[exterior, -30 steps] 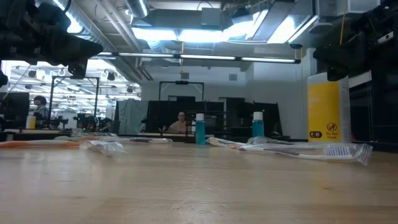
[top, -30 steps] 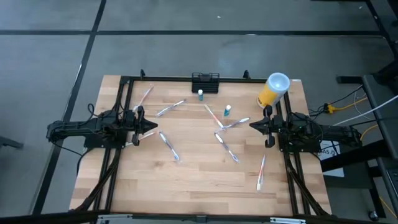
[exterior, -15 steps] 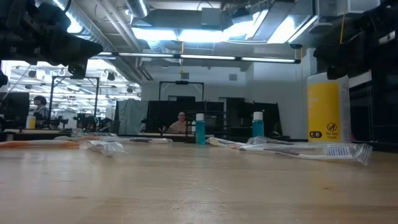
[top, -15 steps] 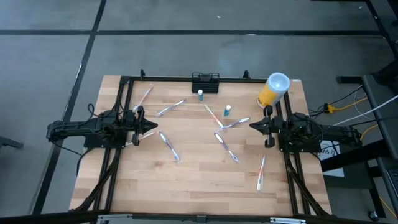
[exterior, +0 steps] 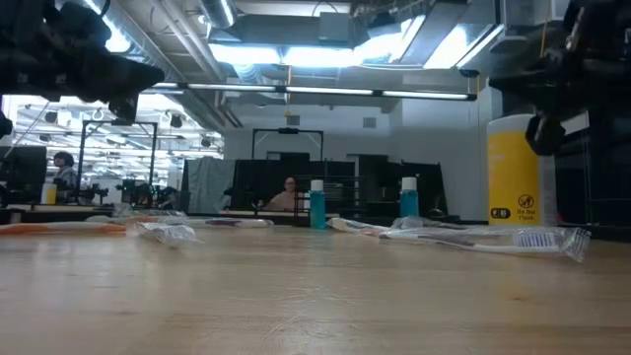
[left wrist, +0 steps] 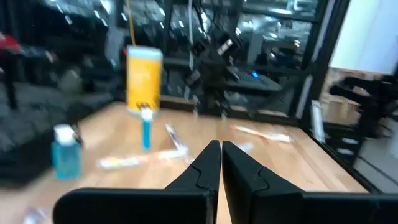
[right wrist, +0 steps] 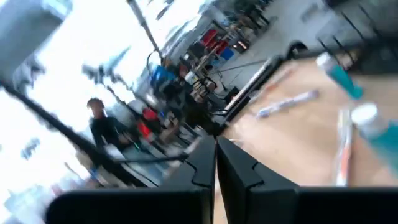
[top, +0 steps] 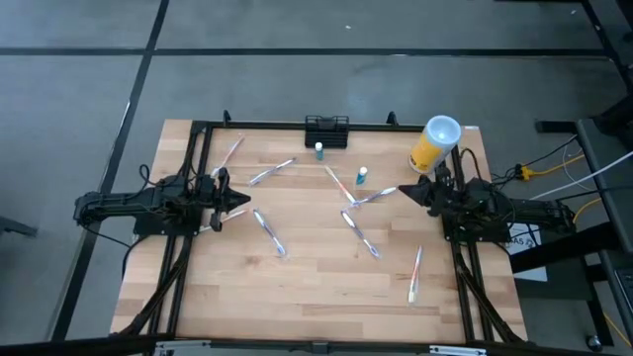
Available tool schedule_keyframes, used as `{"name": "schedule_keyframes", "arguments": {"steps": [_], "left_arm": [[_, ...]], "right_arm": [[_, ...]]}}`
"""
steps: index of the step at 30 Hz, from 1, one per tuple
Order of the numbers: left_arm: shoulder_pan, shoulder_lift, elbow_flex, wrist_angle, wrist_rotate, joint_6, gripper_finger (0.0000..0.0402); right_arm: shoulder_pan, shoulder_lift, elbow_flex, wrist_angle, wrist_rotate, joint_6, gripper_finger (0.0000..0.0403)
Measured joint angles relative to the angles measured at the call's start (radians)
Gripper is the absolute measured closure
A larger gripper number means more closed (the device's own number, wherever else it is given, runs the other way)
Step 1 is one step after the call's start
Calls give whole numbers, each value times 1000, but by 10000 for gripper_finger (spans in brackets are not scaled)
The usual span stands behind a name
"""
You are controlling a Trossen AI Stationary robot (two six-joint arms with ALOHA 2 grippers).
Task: Pick & Place toothbrushing station
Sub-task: Put the blue mouthwash into the black wire organizer bin
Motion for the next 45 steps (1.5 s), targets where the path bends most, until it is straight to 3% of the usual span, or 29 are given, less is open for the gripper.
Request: {"name": "schedule_keyframes", "arguments": {"steps": [2, 7, 13, 15, 18, 21, 27, 33, 37, 41, 45], "left_arm": [[0, 0, 0, 61, -10, -19, 389], [0, 0, 0, 279, -56, -312, 387], [0, 0, 0, 397, -168, -521, 387], [0, 0, 0, 426, -162, -538, 388], [-2, 0, 0, 561, -67, -530, 388], [-2, 0, 1, 713, -5, -521, 385], [-2, 7, 33, 737, -21, -488, 386], [-2, 42, 61, 945, -46, -314, 389], [-2, 94, 128, 1088, 95, -179, 386], [-2, 191, 266, 1001, 252, -106, 389], [-2, 352, 469, 790, 247, 1, 393]], "right_arm": [[3, 0, 0, 35, 8, 54, 385], [36, 0, 0, 285, 20, 35, 385], [110, 94, 6, 760, 4, -206, 385], [135, 146, 31, 805, -25, -303, 385], [164, 243, 107, 808, -42, -428, 385], [182, 372, 201, 803, -103, -496, 385], [184, 586, 448, 799, -125, -529, 385], [184, 693, 690, 723, -310, -599, 385], [184, 721, 851, 591, -466, -597, 385], [184, 748, 1058, 286, -503, -667, 385], [184, 794, 1268, 28, -496, -775, 385]]}}
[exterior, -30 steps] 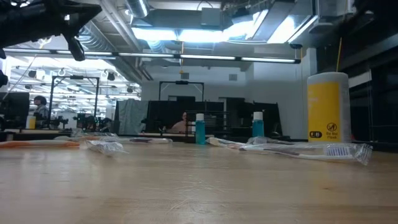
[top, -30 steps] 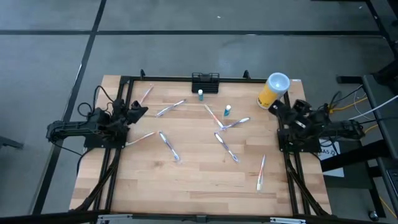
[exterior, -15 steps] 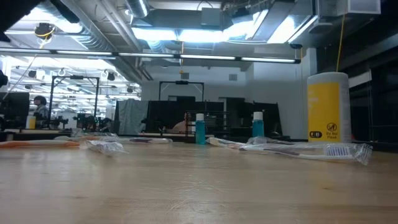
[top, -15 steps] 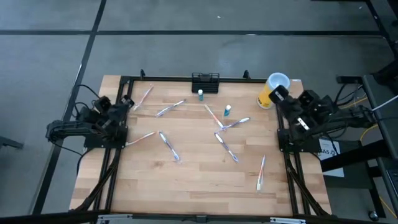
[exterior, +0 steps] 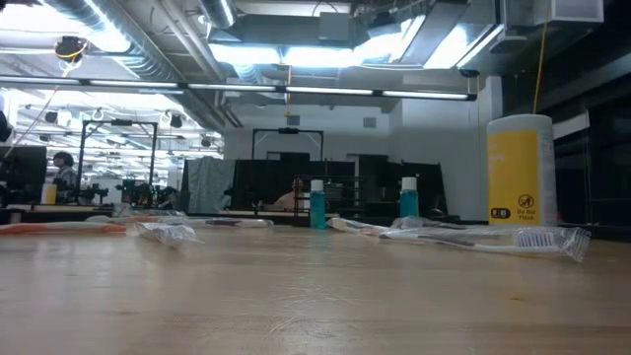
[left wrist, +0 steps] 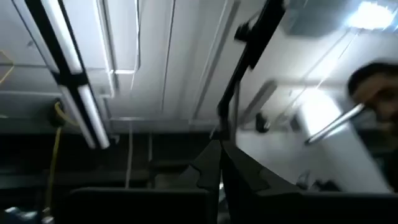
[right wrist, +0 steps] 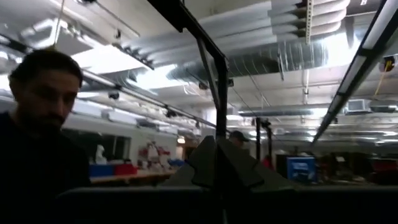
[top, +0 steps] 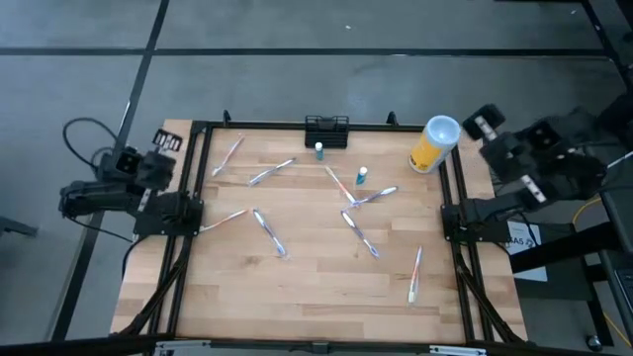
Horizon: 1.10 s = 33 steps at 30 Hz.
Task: Pick & Place toothbrushing station
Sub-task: Put the blue mouthwash into the black wire organizer bin
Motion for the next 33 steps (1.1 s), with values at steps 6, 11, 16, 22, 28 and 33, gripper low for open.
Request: {"name": "schedule_keyframes", "arguments": {"steps": [6, 11, 16, 22, 28, 33], "left_arm": [[0, 203, 350, -413, -316, 164, 395], [-12, 330, 622, -1053, -546, 152, 396], [-24, 495, 795, -1598, -535, -50, 396], [-34, 610, 806, -1541, -431, -216, 396], [-66, 726, 803, -1699, -402, -278, 396], [-119, 808, 762, -1649, -289, -231, 395]], "right_arm": [[0, 80, 227, -463, 309, -77, 385], [0, 141, 307, -917, 702, 106, 385], [1, 232, 301, -1062, 694, 251, 385], [1, 276, 301, -1039, 623, 316, 385], [0, 341, 302, -1204, 600, 355, 385], [-23, 446, 302, -1349, 451, 350, 385]]}}
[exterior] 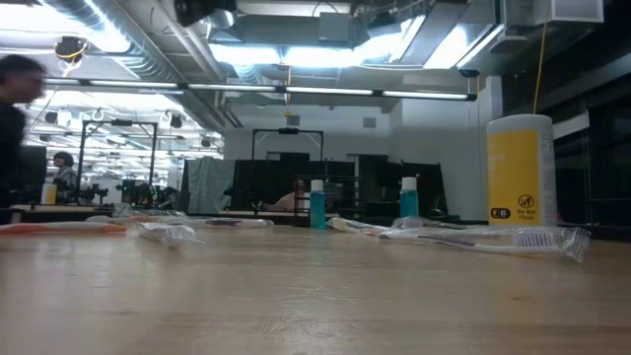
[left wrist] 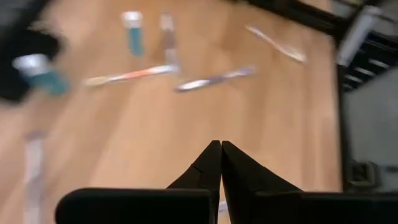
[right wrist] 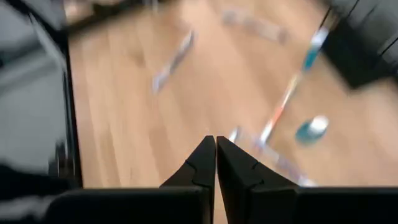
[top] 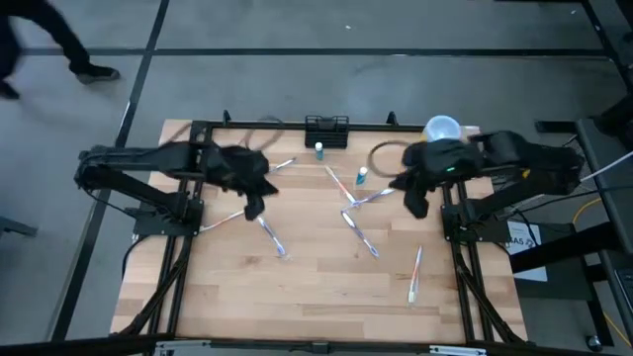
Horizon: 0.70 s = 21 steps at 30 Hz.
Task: Pick & Place toothbrushing station
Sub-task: Put the blue mouthwash into the black wire organizer bin
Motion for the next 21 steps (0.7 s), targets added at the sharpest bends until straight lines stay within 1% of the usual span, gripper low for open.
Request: {"name": "schedule_keyframes", "arguments": {"steps": [2, 4, 6, 8, 11, 15, 17, 18, 21], "left_arm": [[-18, 0, -45, 112, 34, 5, 394], [-33, -15, -107, 184, 24, -16, 390], [-42, -36, -178, 231, -41, -62, 386], [-52, -79, -256, 292, -130, -128, 379], [-69, -171, -378, 448, -234, -249, 365], [-98, -303, -521, 543, -333, -419, 334], [-134, -365, -573, 566, -404, -486, 314], [-155, -391, -594, 569, -434, -511, 303], [-216, -446, -642, 595, -515, -564, 272]], "right_arm": [[-12, 41, 0, -28, -45, -34, 385], [-24, 78, 0, -38, -56, -89, 385], [-41, 109, 0, -39, -62, -151, 385], [-66, 144, 0, -45, -75, -211, 385], [-120, 200, 0, -81, -58, -253, 377], [-224, 268, 0, -75, -4, -160, 342], [-269, 299, 0, -58, 50, -48, 318], [-288, 313, 0, -56, 60, -7, 305], [-333, 356, 0, -51, 55, 153, 269]]}}
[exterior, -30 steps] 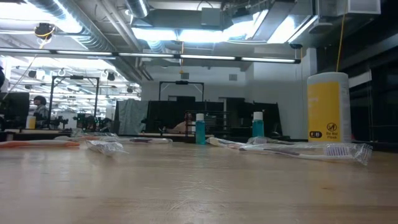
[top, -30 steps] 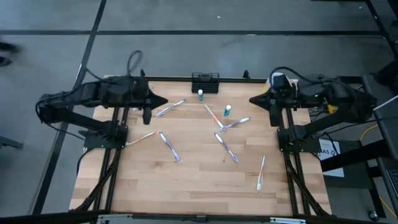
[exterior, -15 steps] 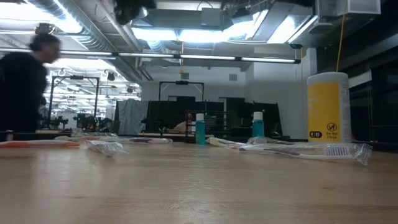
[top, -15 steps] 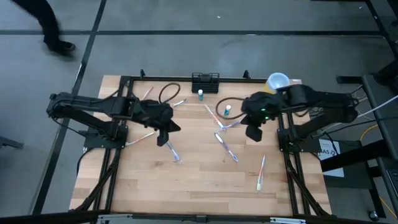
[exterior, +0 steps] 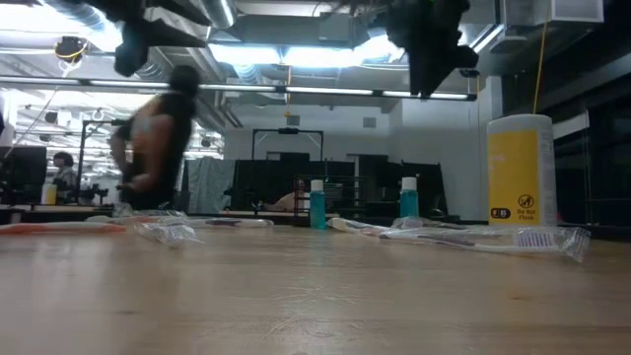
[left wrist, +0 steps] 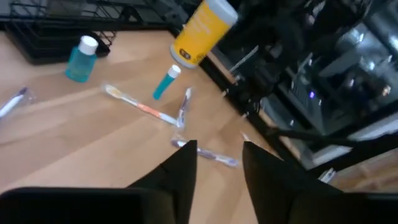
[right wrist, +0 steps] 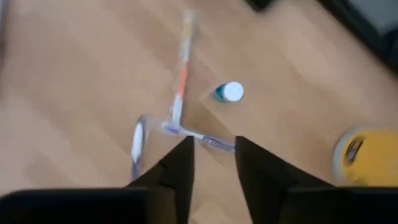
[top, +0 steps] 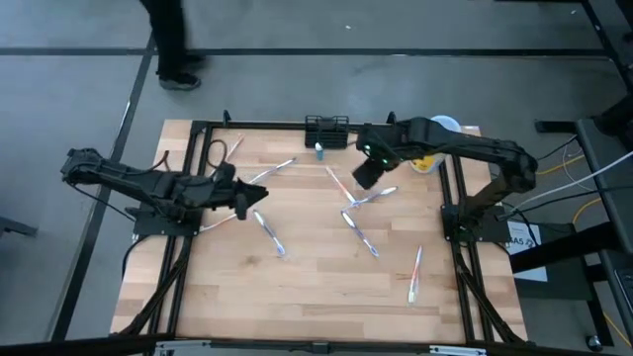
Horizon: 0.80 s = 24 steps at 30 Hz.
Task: Pick & Place toothbrushing station
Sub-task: Put the blue mouthwash into the black wire organizer bin
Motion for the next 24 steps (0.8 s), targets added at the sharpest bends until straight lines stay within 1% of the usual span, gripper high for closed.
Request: {"name": "schedule_keyframes", "arguments": {"steps": [3, 7, 10, 14, 16, 20, 24], "left_arm": [[-48, -25, -12, -7, -47, -34, 246], [-83, -26, -12, -6, -85, -28, 226], [-90, -25, -12, -7, -85, -3, 220], [-91, -39, -12, -6, -53, 32, 217], [-91, -45, -12, -8, -34, 44, 217], [-91, -66, -12, -7, -25, 48, 217], [-91, -83, -12, -6, -26, 39, 217]], "right_arm": [[-20, 42, 0, 6, -45, 107, 243], [-25, 107, 0, 23, -67, 147, 229], [-25, 164, 0, 22, -65, 112, 228], [-26, 225, 0, 16, -64, 28, 227], [-26, 238, 0, 17, -55, 3, 227], [-30, 244, 0, 24, 0, -35, 227], [-65, 244, 0, 43, 10, -68, 227]]}}
